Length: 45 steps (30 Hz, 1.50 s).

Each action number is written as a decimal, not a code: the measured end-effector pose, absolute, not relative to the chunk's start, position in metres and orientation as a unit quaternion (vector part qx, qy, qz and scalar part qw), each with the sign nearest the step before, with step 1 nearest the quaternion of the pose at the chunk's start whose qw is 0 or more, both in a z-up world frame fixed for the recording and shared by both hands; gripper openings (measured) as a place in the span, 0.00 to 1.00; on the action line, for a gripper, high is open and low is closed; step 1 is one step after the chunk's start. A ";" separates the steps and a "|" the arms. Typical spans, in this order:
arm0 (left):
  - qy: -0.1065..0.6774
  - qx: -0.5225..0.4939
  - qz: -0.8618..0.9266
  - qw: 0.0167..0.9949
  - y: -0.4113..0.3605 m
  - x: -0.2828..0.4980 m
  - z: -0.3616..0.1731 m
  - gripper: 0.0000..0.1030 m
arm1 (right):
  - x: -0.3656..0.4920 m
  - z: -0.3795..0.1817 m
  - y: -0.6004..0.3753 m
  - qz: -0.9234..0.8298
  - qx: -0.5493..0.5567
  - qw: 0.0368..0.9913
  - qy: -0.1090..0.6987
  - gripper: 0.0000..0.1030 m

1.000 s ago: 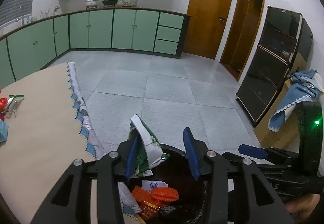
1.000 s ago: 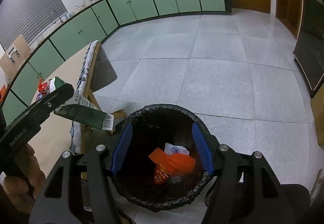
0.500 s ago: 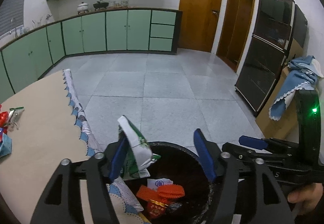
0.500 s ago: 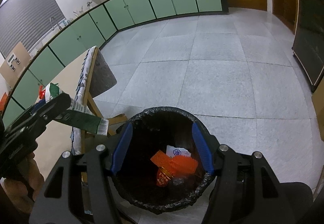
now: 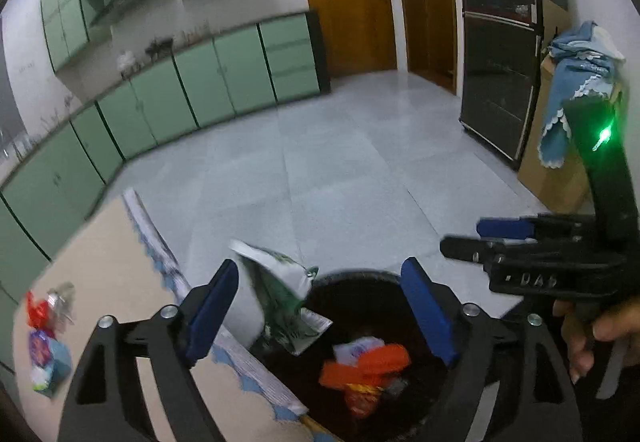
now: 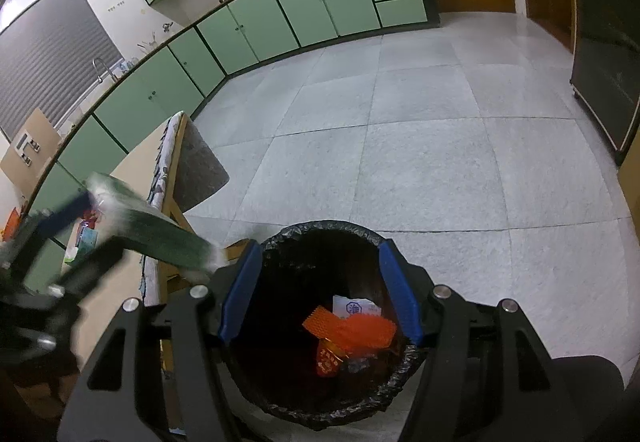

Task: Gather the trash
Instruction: 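Open both tools over the bin to drop the carton and cup, then move both open tools back to the table of remaining wrappers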

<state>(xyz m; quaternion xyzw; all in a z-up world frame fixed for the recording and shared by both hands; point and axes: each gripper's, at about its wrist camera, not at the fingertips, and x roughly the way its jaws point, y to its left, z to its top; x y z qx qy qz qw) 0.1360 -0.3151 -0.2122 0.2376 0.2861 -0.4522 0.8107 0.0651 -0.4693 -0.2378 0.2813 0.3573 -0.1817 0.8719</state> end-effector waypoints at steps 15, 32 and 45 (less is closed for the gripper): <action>0.289 0.200 -0.430 0.832 -0.292 0.138 -0.206 0.79 | 0.063 -0.229 -0.463 -0.171 0.274 0.878 0.353 0.58; 0.300 0.124 -0.331 0.886 -0.202 0.136 -0.183 0.79 | 0.062 -0.169 -0.399 -0.139 0.203 0.908 0.339 0.58; 0.284 0.079 -0.202 0.934 -0.099 0.134 -0.157 0.84 | 0.103 -0.140 -0.312 -0.039 0.134 0.928 0.345 0.60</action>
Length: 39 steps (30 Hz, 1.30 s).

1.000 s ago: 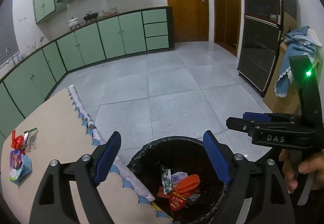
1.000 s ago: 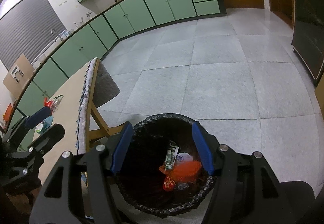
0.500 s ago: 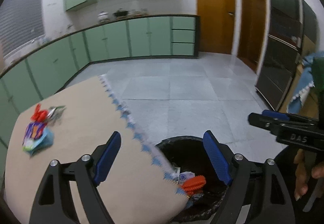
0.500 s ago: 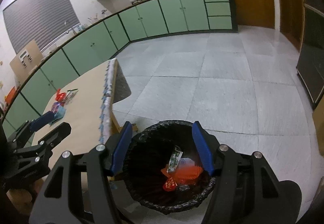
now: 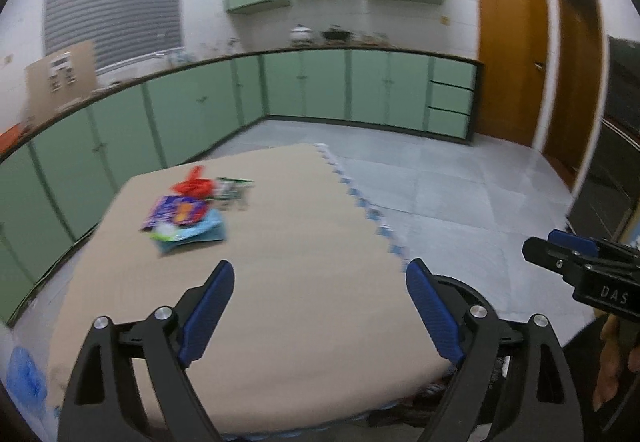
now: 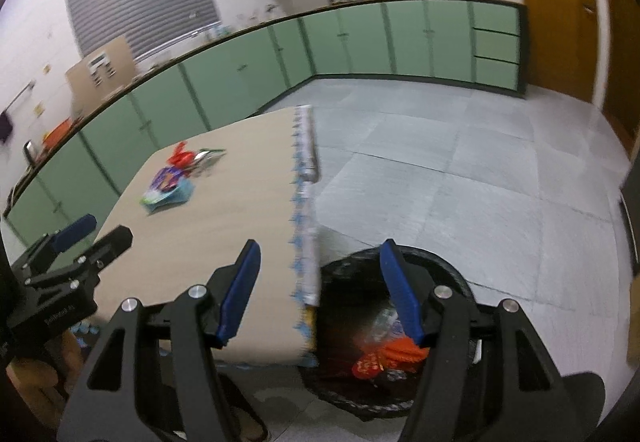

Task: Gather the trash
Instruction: 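Move both open tools back to the table of remaining wrappers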

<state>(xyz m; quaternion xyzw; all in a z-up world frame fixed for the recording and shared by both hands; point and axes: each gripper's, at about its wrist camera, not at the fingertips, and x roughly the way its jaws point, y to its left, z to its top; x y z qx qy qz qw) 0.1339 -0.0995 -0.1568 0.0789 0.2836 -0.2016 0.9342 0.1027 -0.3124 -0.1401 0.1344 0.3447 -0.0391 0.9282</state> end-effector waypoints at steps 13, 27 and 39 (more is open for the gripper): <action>0.271 0.030 -0.074 0.959 0.025 0.178 -0.166 0.85 | 0.201 -0.145 -0.210 0.068 0.079 0.929 0.355 0.60; 0.266 0.036 -0.088 0.959 0.043 0.269 -0.206 0.85 | 0.291 -0.175 -0.183 0.084 0.058 0.924 0.369 0.60; 0.272 0.035 -0.076 0.959 0.057 0.308 -0.228 0.81 | 0.380 -0.211 -0.149 0.105 0.055 0.916 0.383 0.60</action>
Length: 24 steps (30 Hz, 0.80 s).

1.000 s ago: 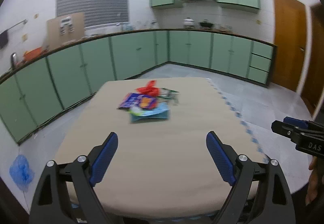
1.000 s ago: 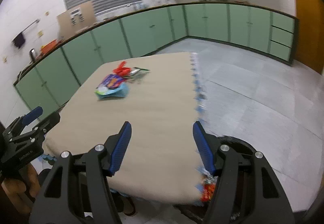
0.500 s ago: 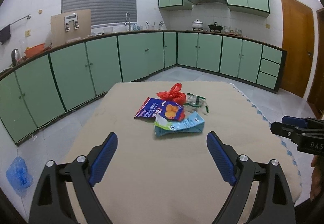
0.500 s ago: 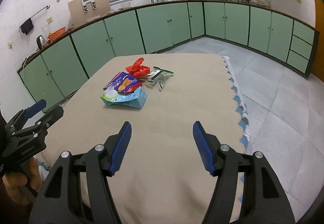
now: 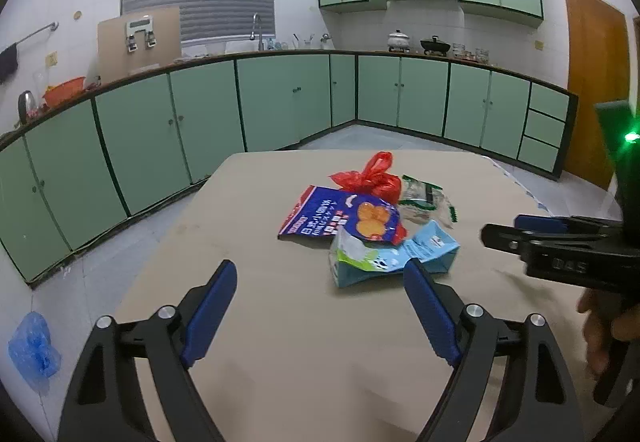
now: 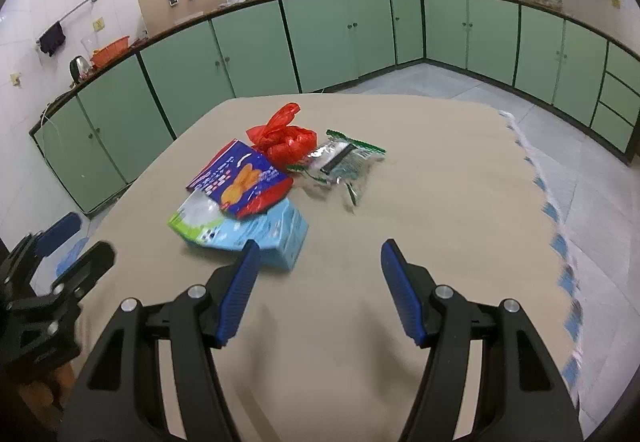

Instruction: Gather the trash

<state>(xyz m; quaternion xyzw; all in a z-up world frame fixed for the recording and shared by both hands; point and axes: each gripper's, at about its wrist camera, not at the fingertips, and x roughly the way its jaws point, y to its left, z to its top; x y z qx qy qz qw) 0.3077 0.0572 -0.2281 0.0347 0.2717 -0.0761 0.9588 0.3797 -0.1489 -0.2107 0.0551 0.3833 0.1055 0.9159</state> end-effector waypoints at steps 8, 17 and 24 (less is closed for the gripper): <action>0.276 0.027 -0.070 0.958 0.065 0.318 -0.232 0.81 | 0.413 -0.229 -0.139 0.097 0.044 0.902 0.419 0.59; 0.271 0.022 -0.068 0.960 0.069 0.311 -0.227 0.82 | 0.402 -0.233 -0.126 0.171 0.045 0.888 0.424 0.57; 0.270 0.020 -0.057 0.961 0.076 0.303 -0.224 0.82 | 0.397 -0.229 -0.114 0.237 0.054 0.876 0.417 0.47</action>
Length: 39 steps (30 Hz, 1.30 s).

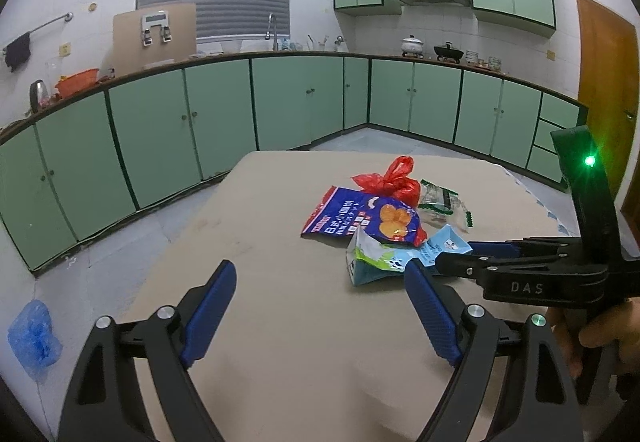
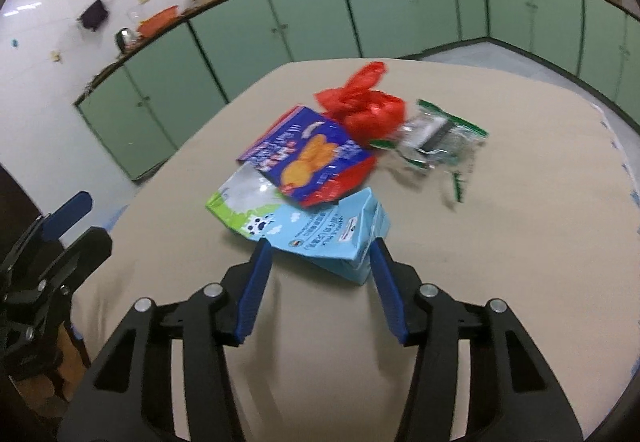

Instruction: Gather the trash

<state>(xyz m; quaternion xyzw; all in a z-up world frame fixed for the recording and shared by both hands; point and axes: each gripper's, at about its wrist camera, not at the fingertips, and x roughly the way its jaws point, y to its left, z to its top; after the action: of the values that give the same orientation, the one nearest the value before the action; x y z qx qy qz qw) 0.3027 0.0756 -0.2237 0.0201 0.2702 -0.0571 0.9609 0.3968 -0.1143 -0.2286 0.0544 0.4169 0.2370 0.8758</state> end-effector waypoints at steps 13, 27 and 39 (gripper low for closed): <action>0.278 0.007 -0.025 0.960 0.106 0.289 -0.229 0.82 | 0.378 -0.218 -0.094 0.256 -0.010 0.878 0.404 0.53; 0.301 -0.002 -0.040 0.953 0.122 0.305 -0.239 0.82 | 0.397 -0.225 -0.076 0.274 -0.036 0.874 0.400 0.66; 0.293 -0.008 -0.033 0.955 0.123 0.291 -0.234 0.82 | 0.363 -0.208 -0.071 0.297 -0.049 0.878 0.371 0.64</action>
<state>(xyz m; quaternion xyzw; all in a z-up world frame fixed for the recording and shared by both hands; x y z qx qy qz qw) 0.2914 0.1231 -0.2341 -0.0080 0.2931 -0.0328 0.9555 0.3635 -0.0710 -0.2075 -0.0488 0.3711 0.2974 0.8783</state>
